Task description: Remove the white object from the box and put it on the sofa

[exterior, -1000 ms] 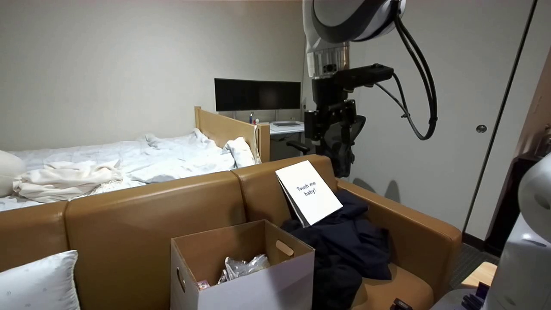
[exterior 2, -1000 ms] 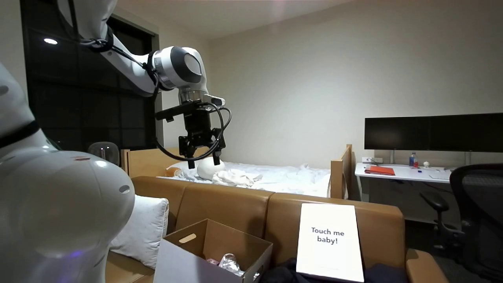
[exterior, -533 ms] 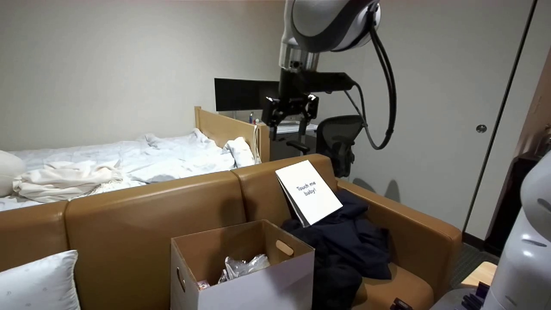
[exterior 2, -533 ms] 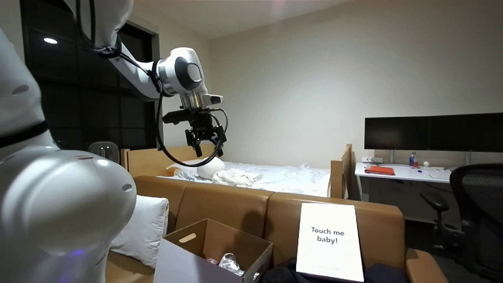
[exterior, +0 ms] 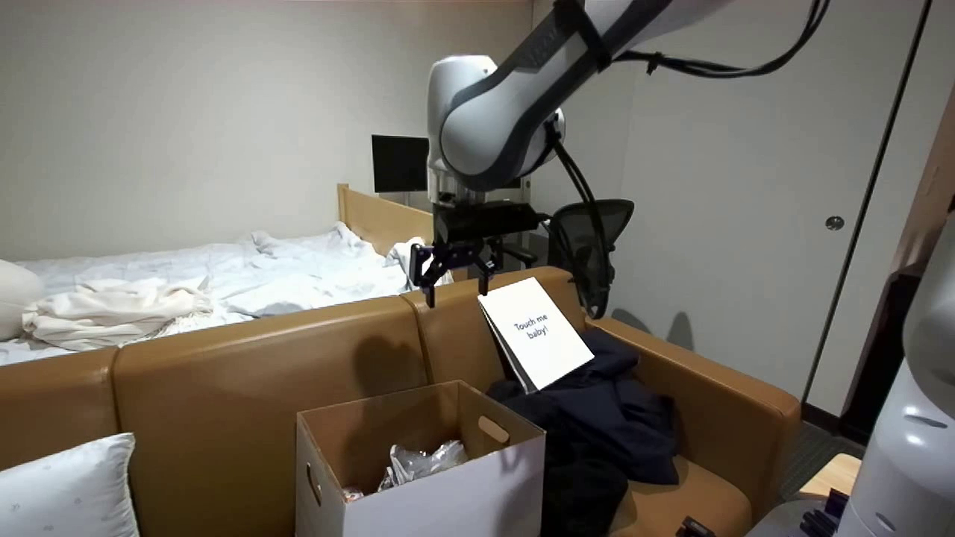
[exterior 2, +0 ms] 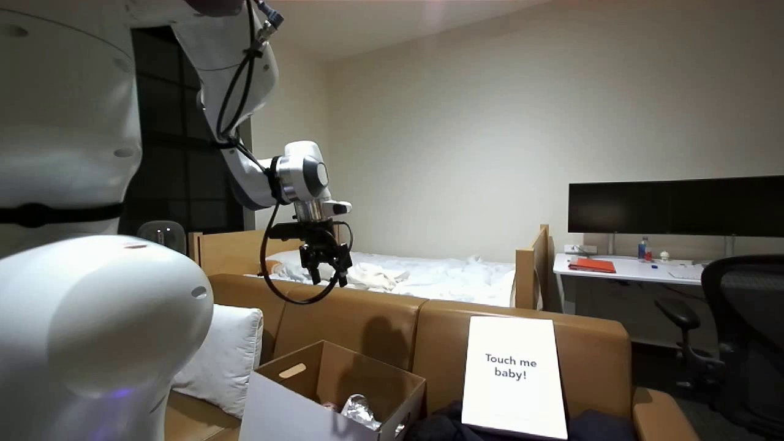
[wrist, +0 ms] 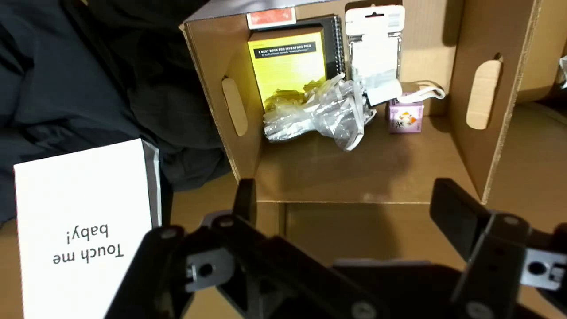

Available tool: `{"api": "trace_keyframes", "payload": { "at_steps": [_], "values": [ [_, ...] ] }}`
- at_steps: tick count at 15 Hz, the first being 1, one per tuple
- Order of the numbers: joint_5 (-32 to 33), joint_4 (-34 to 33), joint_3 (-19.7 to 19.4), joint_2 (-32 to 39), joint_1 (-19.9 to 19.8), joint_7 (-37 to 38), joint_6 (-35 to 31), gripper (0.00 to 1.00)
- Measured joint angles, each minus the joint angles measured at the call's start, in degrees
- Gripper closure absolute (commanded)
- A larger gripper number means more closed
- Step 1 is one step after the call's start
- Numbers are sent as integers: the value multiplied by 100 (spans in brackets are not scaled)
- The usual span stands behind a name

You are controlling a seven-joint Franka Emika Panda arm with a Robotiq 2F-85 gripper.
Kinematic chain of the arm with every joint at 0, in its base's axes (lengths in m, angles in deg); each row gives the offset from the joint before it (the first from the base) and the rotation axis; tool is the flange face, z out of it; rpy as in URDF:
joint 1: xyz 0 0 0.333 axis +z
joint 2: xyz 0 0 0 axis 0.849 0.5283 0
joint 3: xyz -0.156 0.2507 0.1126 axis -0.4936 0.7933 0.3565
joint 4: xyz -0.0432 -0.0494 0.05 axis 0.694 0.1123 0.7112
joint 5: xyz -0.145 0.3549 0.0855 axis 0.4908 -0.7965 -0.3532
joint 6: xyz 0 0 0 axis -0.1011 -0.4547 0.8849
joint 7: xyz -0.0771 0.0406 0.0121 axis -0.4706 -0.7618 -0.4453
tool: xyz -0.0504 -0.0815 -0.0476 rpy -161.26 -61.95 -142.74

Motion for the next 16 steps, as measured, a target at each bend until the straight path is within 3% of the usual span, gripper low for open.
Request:
{"api": "trace_keyframes", "payload": {
  "at_steps": [8,12,16],
  "values": [
    [47,-183,-35,164,14,67,127,0],
    [86,-325,-276,406,294,13,66,0],
    [384,-781,-477,1160,646,-18,-299,0]
  ]
}}
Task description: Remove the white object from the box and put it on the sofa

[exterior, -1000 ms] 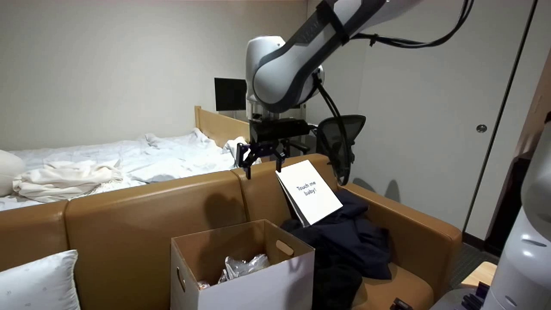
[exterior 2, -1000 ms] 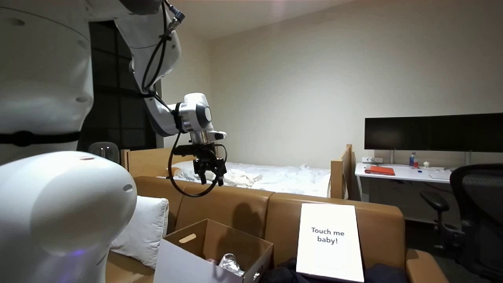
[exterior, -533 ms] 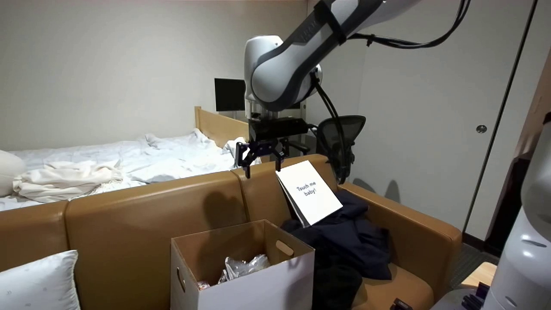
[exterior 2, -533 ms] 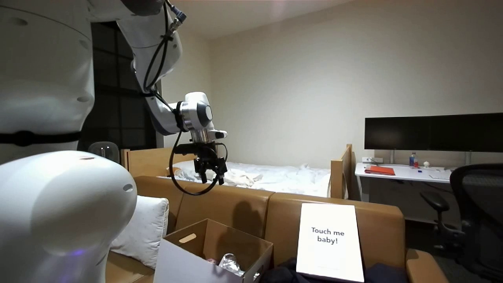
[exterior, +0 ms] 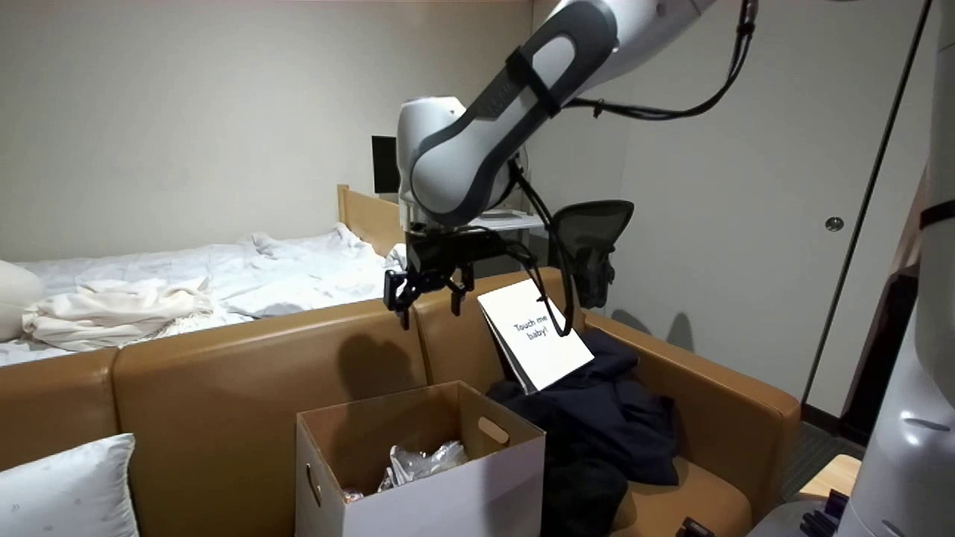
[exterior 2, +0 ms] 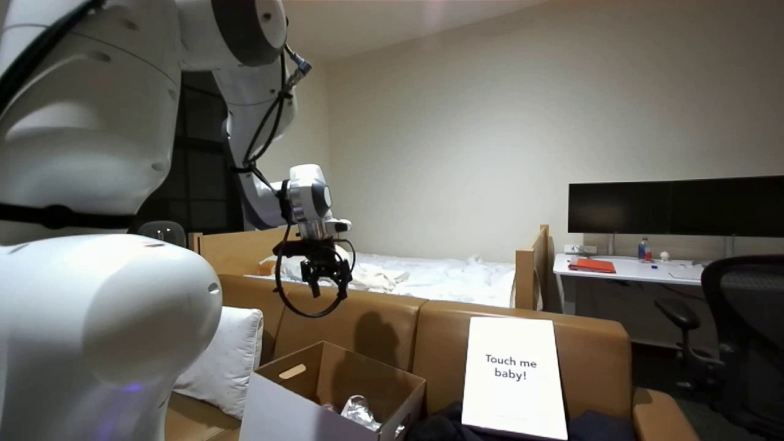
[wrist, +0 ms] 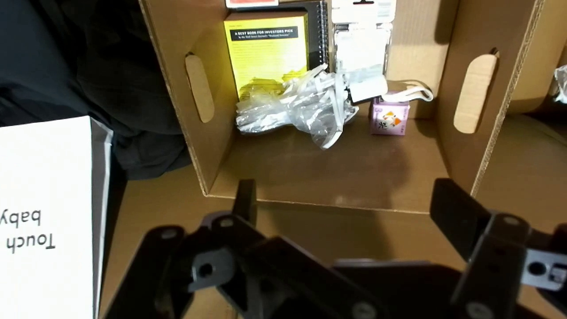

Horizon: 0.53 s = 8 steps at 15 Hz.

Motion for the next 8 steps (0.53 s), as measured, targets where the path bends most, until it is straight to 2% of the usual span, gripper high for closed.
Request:
{"api": "trace_keyframes", "payload": {
  "at_steps": [3,5,8],
  "values": [
    [253,-491,-249,735,376,36,-267,0],
    [640,-850,-582,1203,728,340,-636,0],
    [861,-1440,-1097,1835,1171,602,-919,0]
  ]
}}
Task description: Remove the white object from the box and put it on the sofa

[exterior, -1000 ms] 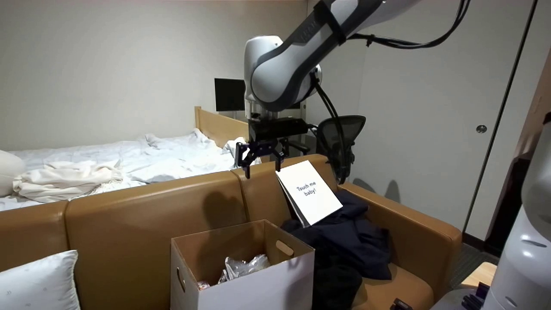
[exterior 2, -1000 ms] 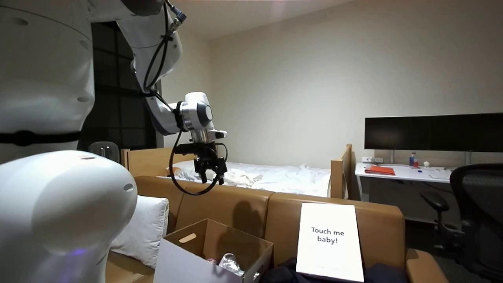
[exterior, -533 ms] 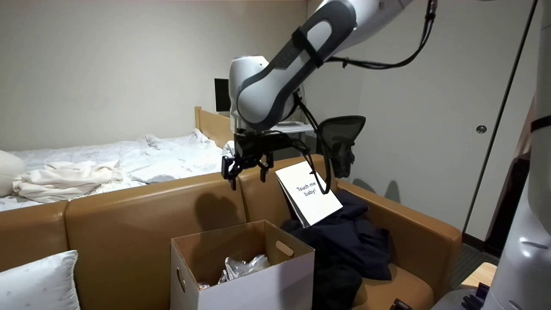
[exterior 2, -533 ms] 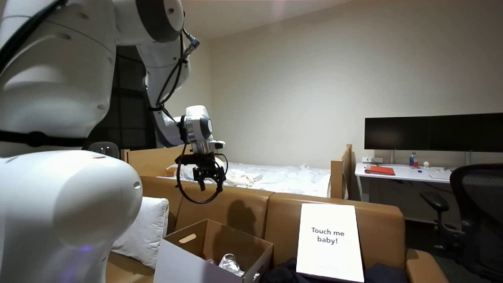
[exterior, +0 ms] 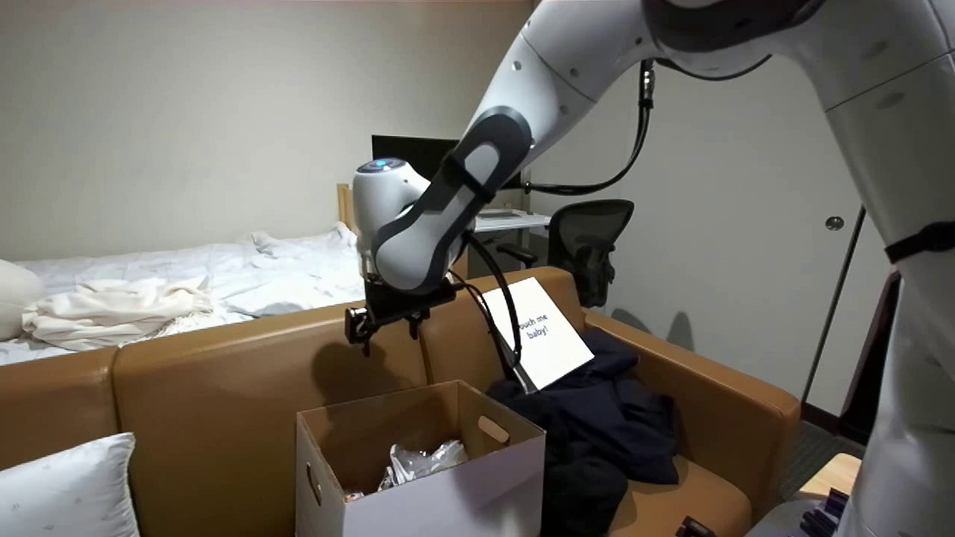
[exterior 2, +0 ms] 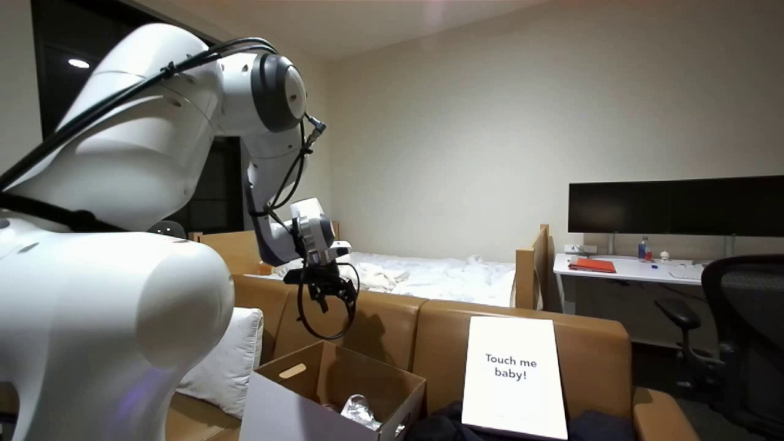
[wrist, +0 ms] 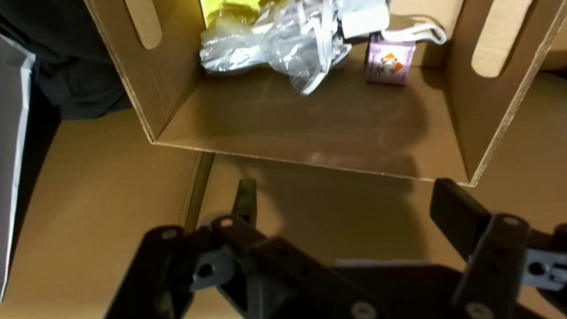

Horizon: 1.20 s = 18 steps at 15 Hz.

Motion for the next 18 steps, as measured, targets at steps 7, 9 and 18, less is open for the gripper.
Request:
{"api": "trace_keyframes", "payload": {
  "at_steps": [7,9,18],
  "values": [
    [-254,-709,-351,851,401,150,230,0],
    [-276,-734,-347,857,400,150,260,0],
    [-1451,-1020,-173,1470,-145,-211,686,0]
  ]
}}
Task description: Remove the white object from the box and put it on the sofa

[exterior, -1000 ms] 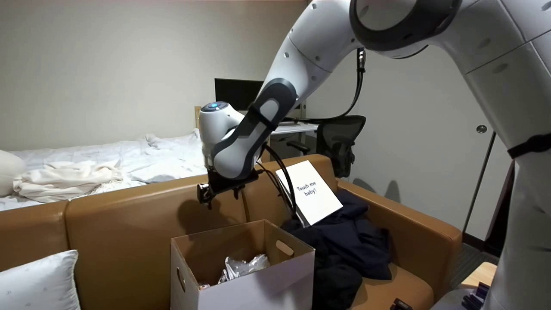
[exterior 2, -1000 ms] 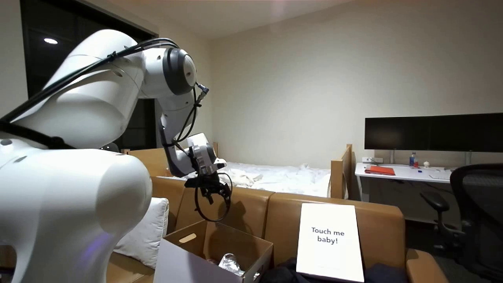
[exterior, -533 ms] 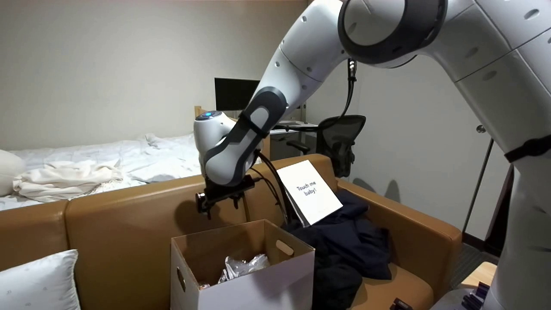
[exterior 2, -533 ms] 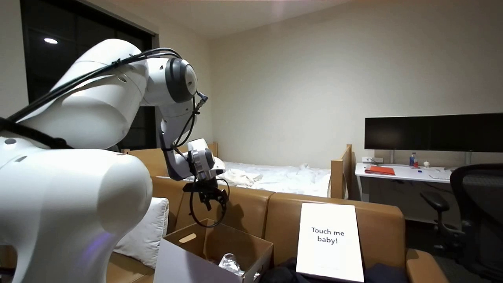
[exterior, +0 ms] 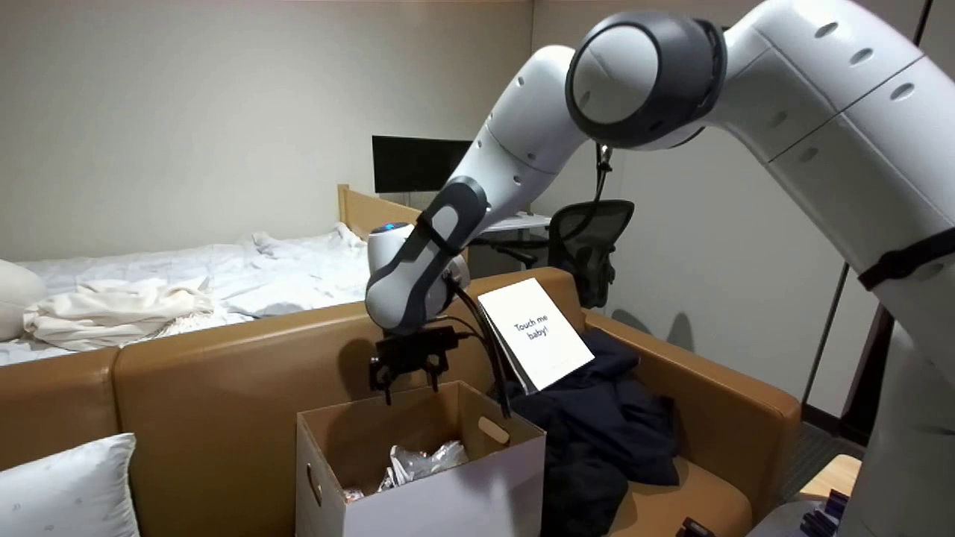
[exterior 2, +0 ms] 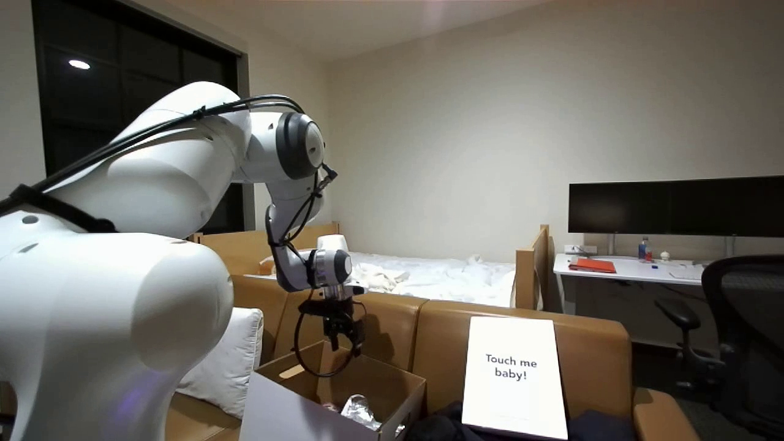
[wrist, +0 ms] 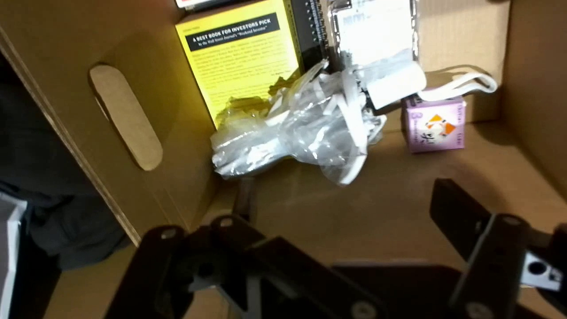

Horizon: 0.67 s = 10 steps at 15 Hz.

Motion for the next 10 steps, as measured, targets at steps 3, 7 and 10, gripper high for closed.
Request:
{"api": "trace_keyframes", "payload": {
  "at_steps": [3,7,10],
  "values": [
    [-407,-263,-230,437,-230,210,-147,0],
    [-1070,-822,-298,972,-425,601,-134,0],
    [-1464,-1143,-273,1359,-403,1179,-92,0]
  ]
}}
